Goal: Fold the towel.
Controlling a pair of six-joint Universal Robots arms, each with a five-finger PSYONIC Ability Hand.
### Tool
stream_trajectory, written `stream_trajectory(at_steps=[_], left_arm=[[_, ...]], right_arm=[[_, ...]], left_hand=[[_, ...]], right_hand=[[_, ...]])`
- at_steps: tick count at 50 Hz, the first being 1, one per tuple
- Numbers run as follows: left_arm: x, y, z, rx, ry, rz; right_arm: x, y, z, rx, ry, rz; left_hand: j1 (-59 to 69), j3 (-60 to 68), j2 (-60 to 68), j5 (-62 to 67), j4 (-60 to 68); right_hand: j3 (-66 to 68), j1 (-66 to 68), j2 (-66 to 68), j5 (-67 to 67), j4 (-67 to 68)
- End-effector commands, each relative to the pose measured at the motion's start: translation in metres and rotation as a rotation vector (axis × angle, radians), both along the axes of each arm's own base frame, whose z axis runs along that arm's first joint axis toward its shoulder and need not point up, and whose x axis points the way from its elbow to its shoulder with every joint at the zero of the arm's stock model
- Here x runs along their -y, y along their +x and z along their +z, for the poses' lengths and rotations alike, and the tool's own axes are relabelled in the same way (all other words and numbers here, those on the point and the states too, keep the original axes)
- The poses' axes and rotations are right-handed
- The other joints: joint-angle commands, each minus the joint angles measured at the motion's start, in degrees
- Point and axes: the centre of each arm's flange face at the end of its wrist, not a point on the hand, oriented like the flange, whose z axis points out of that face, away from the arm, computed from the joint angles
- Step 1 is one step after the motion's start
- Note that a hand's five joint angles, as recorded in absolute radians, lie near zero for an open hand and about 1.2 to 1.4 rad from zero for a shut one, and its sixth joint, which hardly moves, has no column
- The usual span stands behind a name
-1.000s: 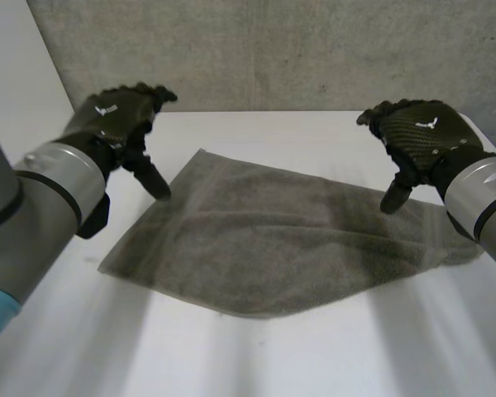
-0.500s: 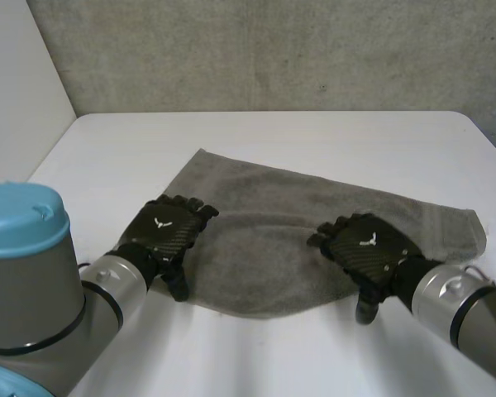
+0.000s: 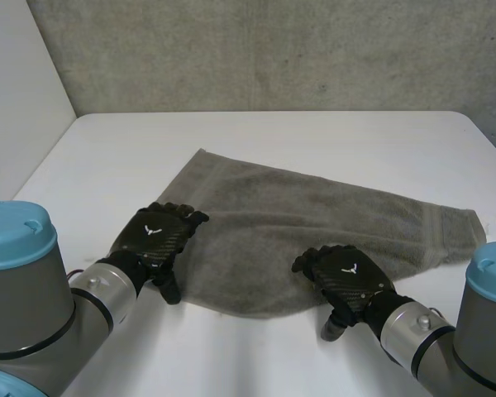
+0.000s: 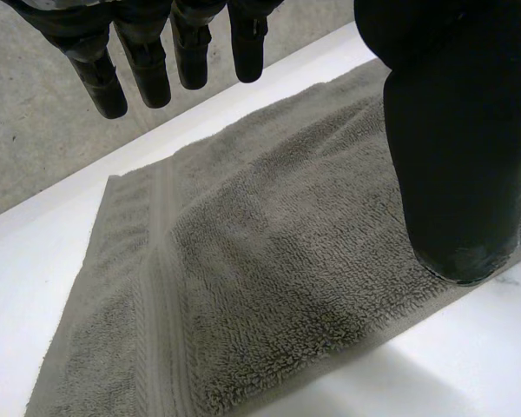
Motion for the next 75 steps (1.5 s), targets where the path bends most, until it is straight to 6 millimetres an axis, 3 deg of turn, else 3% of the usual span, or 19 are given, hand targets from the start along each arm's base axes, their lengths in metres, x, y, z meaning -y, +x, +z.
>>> stream_trajectory(at_steps=[1, 14, 17, 19, 20, 21, 31, 36, 54, 64, 72, 74, 75], left_arm=[[0.000, 0.000, 0.000, 0.004, -0.002, 0.000], [-0.001, 0.001, -0.014, 0.023, 0.044, 0.001], [-0.001, 0.001, -0.014, 0.021, 0.045, 0.002], [-0.001, 0.001, -0.014, 0.019, 0.045, 0.003], [-0.001, 0.001, -0.014, 0.019, 0.045, 0.003], [-0.001, 0.001, -0.014, 0.019, 0.045, 0.003], [-0.003, -0.002, -0.026, 0.019, 0.089, 0.002], [0.001, -0.004, -0.035, -0.006, 0.105, 0.014], [0.022, -0.014, -0.056, -0.017, 0.123, 0.027], [0.028, -0.018, -0.054, -0.076, 0.141, 0.047], [0.035, -0.026, -0.055, -0.181, 0.175, 0.076], [0.036, -0.028, -0.056, -0.185, 0.170, 0.073], [0.038, -0.028, -0.058, -0.186, 0.167, 0.074]], right_arm=[[0.010, 0.004, -0.007, 0.014, -0.033, -0.002], [0.013, 0.028, -0.026, -0.005, -0.034, 0.037], [0.012, 0.031, -0.028, -0.009, -0.034, 0.039], [0.015, 0.031, -0.027, -0.008, -0.042, 0.024], [0.015, 0.031, -0.027, -0.008, -0.043, 0.024], [0.017, 0.031, -0.025, -0.005, -0.056, 0.014], [0.022, 0.029, -0.006, 0.033, -0.125, -0.015], [0.025, 0.019, 0.008, 0.074, -0.130, -0.059], [0.018, 0.015, 0.014, 0.131, -0.088, -0.079], [0.015, 0.015, 0.026, 0.240, -0.026, -0.111], [0.015, 0.014, 0.029, 0.260, -0.016, -0.117], [0.015, 0.014, 0.030, 0.262, -0.019, -0.117], [0.015, 0.014, 0.032, 0.265, -0.026, -0.119]], left_hand=[[2.2, 2.1, 2.1, 1.0, 2.1], [2.0, 2.0, 2.0, 0.9, 2.0], [1.7, 1.6, 1.6, 0.5, 1.6], [1.5, 1.5, 1.4, 0.4, 1.5], [1.5, 1.5, 1.4, 0.4, 1.5], [1.5, 1.5, 1.4, 0.4, 1.5], [1.5, 1.5, 1.4, 0.4, 1.5], [2.0, 2.0, 2.0, 0.9, 2.0], [3.2, 3.1, 3.1, 2.0, 3.2], [4.1, 4.0, 4.0, 2.9, 4.0], [17.7, 17.6, 17.6, 16.5, 17.6], [23.9, 23.8, 23.8, 22.7, 23.8], [34.4, 34.3, 34.3, 33.2, 34.3]], right_hand=[[4.8, 4.9, 5.8, 5.0, 4.9], [16.6, 16.7, 17.6, 16.8, 16.7], [25.9, 26.0, 26.9, 26.0, 25.9], [46.1, 46.2, 47.1, 46.2, 46.2], [46.2, 46.4, 47.3, 46.4, 46.3], [58.5, 58.6, 59.5, 58.6, 58.5], [58.6, 58.7, 59.6, 58.8, 58.7], [58.6, 58.7, 59.6, 58.8, 58.7], [58.6, 58.7, 59.6, 58.8, 58.7], [58.6, 58.7, 59.6, 58.8, 58.7], [58.6, 58.7, 59.6, 58.8, 58.7], [58.6, 58.7, 59.6, 58.8, 58.7], [58.6, 58.7, 59.6, 58.8, 58.7]])
